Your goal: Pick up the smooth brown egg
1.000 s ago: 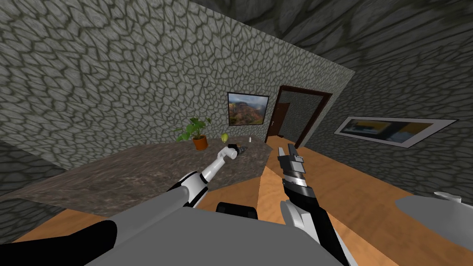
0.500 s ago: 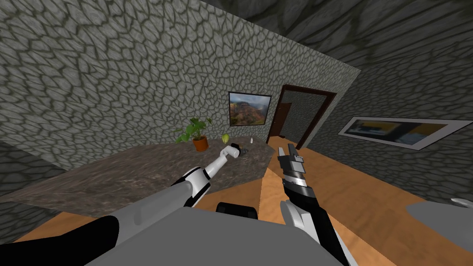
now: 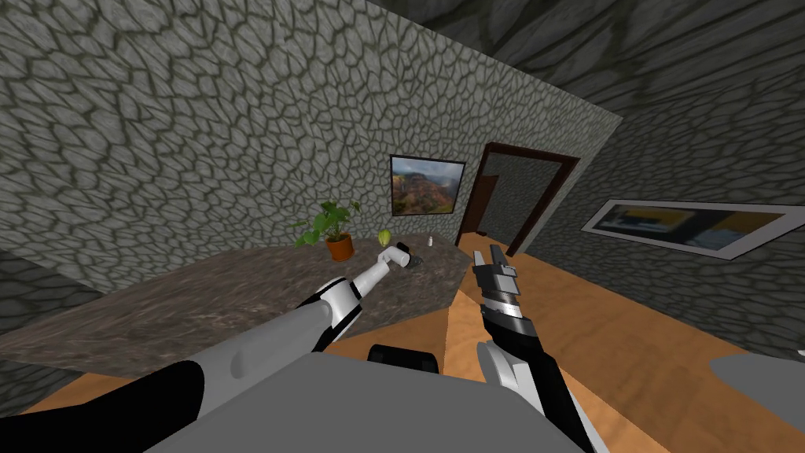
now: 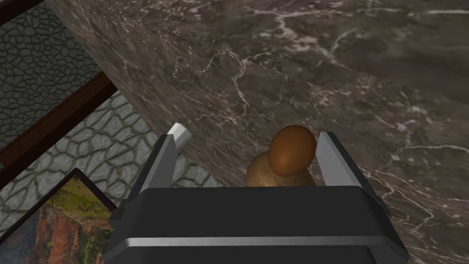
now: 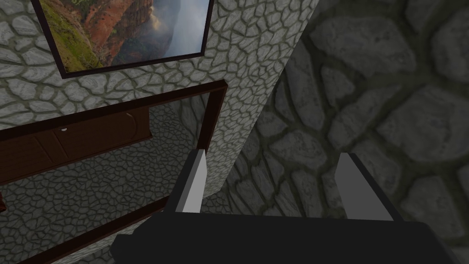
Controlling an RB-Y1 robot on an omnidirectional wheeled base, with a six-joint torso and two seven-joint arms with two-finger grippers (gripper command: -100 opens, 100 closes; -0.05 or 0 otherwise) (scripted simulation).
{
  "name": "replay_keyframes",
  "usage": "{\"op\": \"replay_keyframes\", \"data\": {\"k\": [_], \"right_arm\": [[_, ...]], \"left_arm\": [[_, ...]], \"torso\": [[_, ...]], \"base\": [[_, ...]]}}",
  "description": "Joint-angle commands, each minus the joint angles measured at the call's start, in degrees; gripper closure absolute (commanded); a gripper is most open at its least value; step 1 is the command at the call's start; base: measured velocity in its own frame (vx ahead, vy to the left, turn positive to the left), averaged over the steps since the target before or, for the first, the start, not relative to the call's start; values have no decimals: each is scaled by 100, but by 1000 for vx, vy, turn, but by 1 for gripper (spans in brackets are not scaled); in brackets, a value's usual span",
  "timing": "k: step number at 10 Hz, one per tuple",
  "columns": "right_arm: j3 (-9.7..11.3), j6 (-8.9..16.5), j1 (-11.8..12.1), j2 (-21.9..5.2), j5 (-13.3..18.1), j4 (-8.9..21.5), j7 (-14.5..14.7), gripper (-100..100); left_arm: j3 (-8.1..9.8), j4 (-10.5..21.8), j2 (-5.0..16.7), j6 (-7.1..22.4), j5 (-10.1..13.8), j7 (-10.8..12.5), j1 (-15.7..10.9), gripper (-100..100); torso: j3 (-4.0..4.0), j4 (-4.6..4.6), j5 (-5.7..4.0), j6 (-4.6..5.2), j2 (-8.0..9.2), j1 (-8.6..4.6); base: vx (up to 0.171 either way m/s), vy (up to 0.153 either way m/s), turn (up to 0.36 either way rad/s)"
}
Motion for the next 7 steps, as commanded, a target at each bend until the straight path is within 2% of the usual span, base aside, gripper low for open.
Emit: {"op": "replay_keyframes", "data": {"k": [1,4,5,6,7], "right_arm": [[0,0,0,0,0,0,0,0],[0,0,1,0,0,0,0,0],[0,0,1,0,0,0,0,0],[0,0,1,0,0,0,0,0],[0,0,0,0,0,0,0,0]], "left_arm": [[-97,286,-9,226,104,-64,-199,-100],[-240,736,-16,508,228,-128,-444,-100],[-267,815,-10,555,246,-139,-478,-100],[-239,742,7,528,245,-142,-446,-100],[-241,757,8,539,249,-148,-454,0]], "torso": [[0,0,0,0,0,0],[-15,-6,-1,0,-25,-7],[-15,-7,0,-1,-24,0],[-14,-6,1,-1,-23,2],[-3,-3,0,0,-1,-3]], "base": [[122,27,1],[139,12,-6],[132,26,-6],[60,9,0],[11,2,1]]}}
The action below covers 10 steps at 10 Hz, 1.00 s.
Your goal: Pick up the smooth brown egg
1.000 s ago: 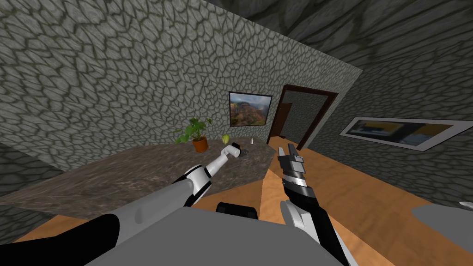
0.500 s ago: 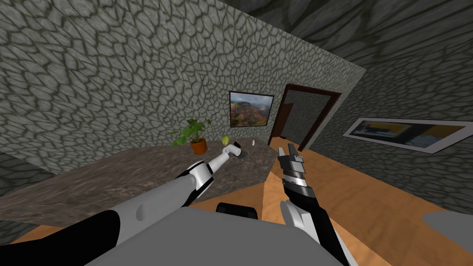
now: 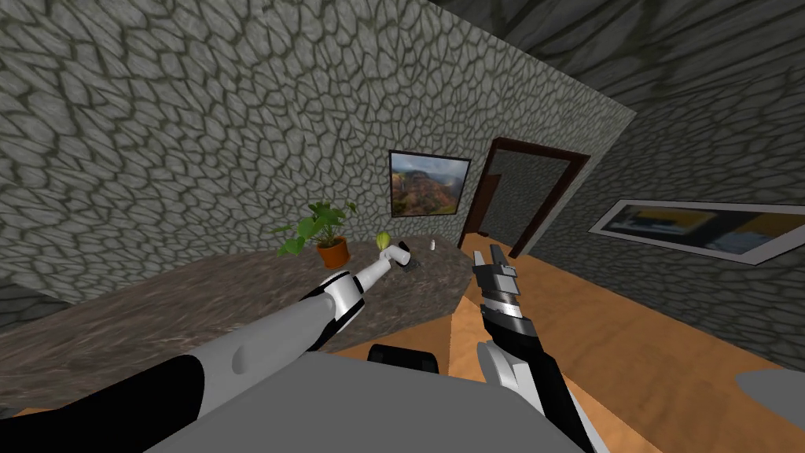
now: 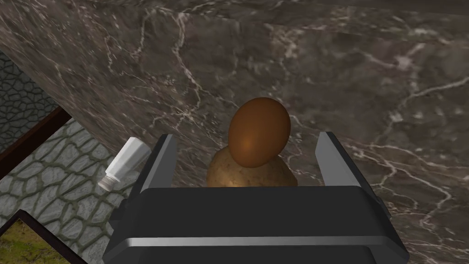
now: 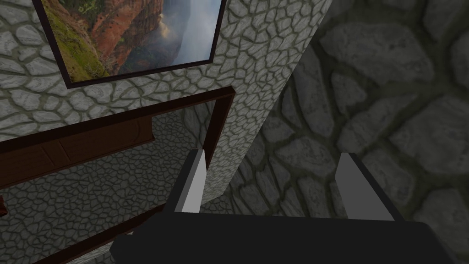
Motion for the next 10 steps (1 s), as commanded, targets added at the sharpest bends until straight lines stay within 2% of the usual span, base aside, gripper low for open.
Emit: {"op": "replay_keyframes", "data": {"k": [1,2,3,5,6,7,8,9,10], "right_arm": [[0,0,0,0,0,0,0,0],[0,0,-2,-1,0,0,0,0],[-1,0,-1,-1,0,0,0,0],[-1,0,-1,-1,0,0,0,0],[-1,0,0,-1,0,0,0,0],[0,0,-2,-1,0,0,0,0],[-1,0,-1,-1,0,0,0,0],[-1,0,-1,-1,0,1,0,0],[-1,0,-1,-1,0,1,0,0]], "left_arm": [[281,276,-20,-116,-277,156,-79,-100],[281,276,-20,-116,-277,156,-79,-100],[547,551,-39,-232,-497,313,-157,-100],[563,551,-39,-232,-554,313,-157,-100],[837,757,-59,-348,-823,469,-236,-100],[1003,1032,-79,-463,-962,626,-314,-100],[1126,1102,-79,-463,-1103,626,-314,-100],[1331,1378,-98,-579,-1277,782,-393,-100],[1407,1378,-98,-579,-1385,782,-393,-100]], "torso": [[0,0,0,0,0,0],[8,3,2,6,13,16],[12,5,7,0,19,32],[15,6,10,-1,25,43],[13,6,6,-3,21,25],[12,5,4,6,20,19],[15,6,8,2,25,43],[17,7,11,1,27,45],[17,7,10,2,28,46]], "base": [[-8,64,-371],[-16,108,-239],[-13,125,-388],[-25,90,-141],[-15,58,-355],[-36,144,-407],[-41,131,-378],[-44,131,-438],[-47,109,-280]]}}
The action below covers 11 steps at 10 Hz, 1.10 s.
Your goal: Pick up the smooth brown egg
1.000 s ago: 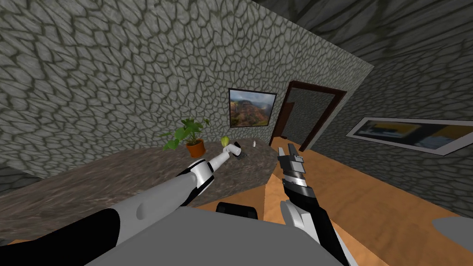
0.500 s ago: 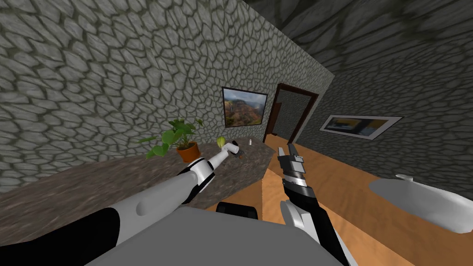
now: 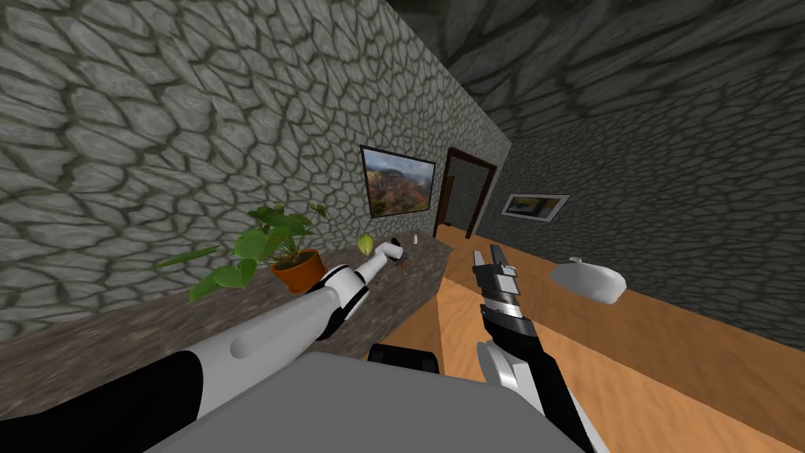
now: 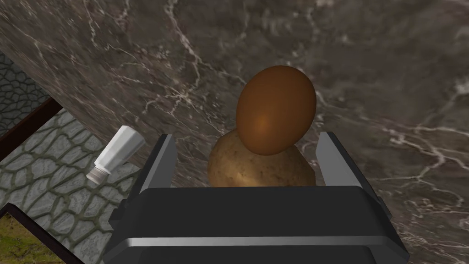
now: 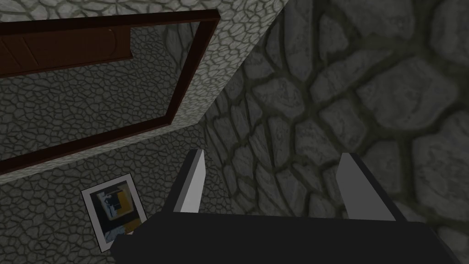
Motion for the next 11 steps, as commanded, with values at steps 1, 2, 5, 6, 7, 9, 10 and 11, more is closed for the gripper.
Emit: {"op": "replay_keyframes", "data": {"k": [1,2,5,6,7,9,10,11], "right_arm": [[0,0,0,0,0,0,0,0],[1,0,-1,0,0,0,0,0],[0,0,0,0,0,0,0,0],[0,0,-1,0,0,0,0,0],[0,0,0,0,0,0,0,0],[0,0,1,0,0,0,0,0],[0,0,2,0,0,0,0,0],[0,0,2,1,0,0,0,0]], "left_arm": [[286,156,5,-55,-286,229,-20,-100],[337,156,5,-55,-386,229,-20,-100],[849,707,-34,-287,-876,542,-177,-100],[900,707,-34,-287,-941,542,-177,-100],[1105,866,-54,-403,-1199,698,-256,-100],[1181,983,-54,-403,-1218,698,-256,-100],[1181,983,-54,-403,-1218,698,-256,-100],[1463,1258,-73,-519,-1479,855,-334,-100]], "torso": [[0,0,0,0,0,0],[0,-1,-2,5,1,-5],[2,1,-2,-2,2,-9],[4,1,0,2,9,0],[3,2,-1,-1,3,-5],[-1,0,-1,-3,-2,-7],[-9,-3,-4,-5,-17,-21],[-16,-6,-7,-5,-30,-33]], "base": [[-47,95,-474],[-62,72,-206],[-78,95,-307],[-73,87,-258],[-67,88,-367],[-42,49,-147],[11,-13,39],[-19,47,-324]]}}
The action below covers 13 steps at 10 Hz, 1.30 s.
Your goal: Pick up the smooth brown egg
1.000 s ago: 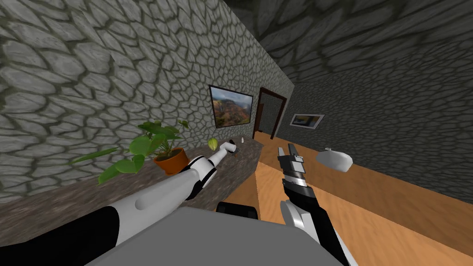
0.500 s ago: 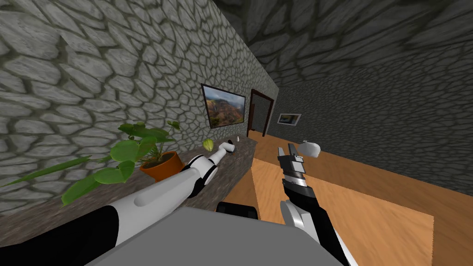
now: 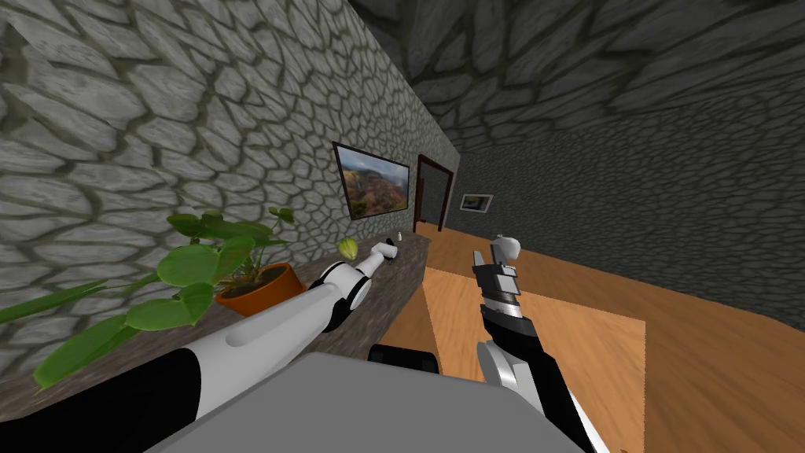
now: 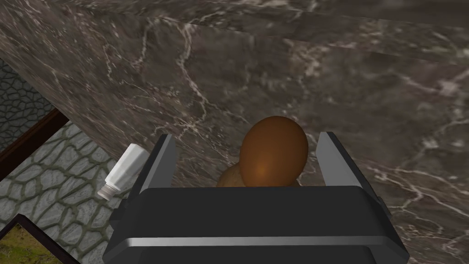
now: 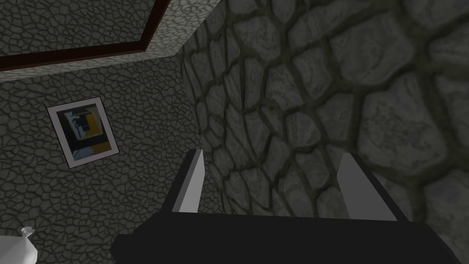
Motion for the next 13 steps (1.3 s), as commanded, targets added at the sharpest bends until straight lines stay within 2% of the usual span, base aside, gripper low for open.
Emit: {"op": "replay_keyframes", "data": {"k": [1,2,3,7,8,9,10,11,12,13], "right_arm": [[0,0,0,0,0,0,0,0],[-1,0,0,0,0,0,0,0],[-1,0,2,0,0,0,0,0],[0,0,2,0,0,0,0,0],[0,0,2,0,0,0,0,0],[0,0,2,0,0,0,0,0],[-1,0,4,1,0,0,0,0],[0,-1,4,1,0,0,0,0],[0,-1,4,1,0,0,0,0],[0,-1,3,1,0,-1,0,0]], "left_arm": [[128,106,-13,-49,-143,96,-23,-100],[82,29,-14,-13,-112,82,4,-100],[88,29,-15,-17,-123,96,3,100],[86,34,-15,-11,-122,93,10,100],[86,34,-15,-11,-122,94,10,0],[-154,-170,7,66,134,-60,56,100],[-154,-170,7,66,134,-60,56,100],[-411,-444,26,182,381,-217,134,100],[-435,-445,26,182,411,-217,134,100],[-683,-721,46,298,631,-373,213,100]], "torso": [[0,0,0,0,0,0],[8,2,4,-3,14,12],[3,0,3,-6,5,-1],[-6,-1,0,-4,-13,-15],[-7,-1,-1,-3,-14,-15],[-7,-1,-1,-3,-14,-15],[-15,0,-5,-11,-33,-36],[-22,-4,-7,-10,-43,-42],[-25,-4,-7,-9,-51,-49],[-26,-7,-7,-6,-48,-42]], "base": [[-73,86,-275],[-27,27,-65],[-8,3,16],[-1,1,-1],[0,0,0],[69,-74,252],[90,-100,313],[102,-112,347],[79,-88,271],[80,-91,283]]}}
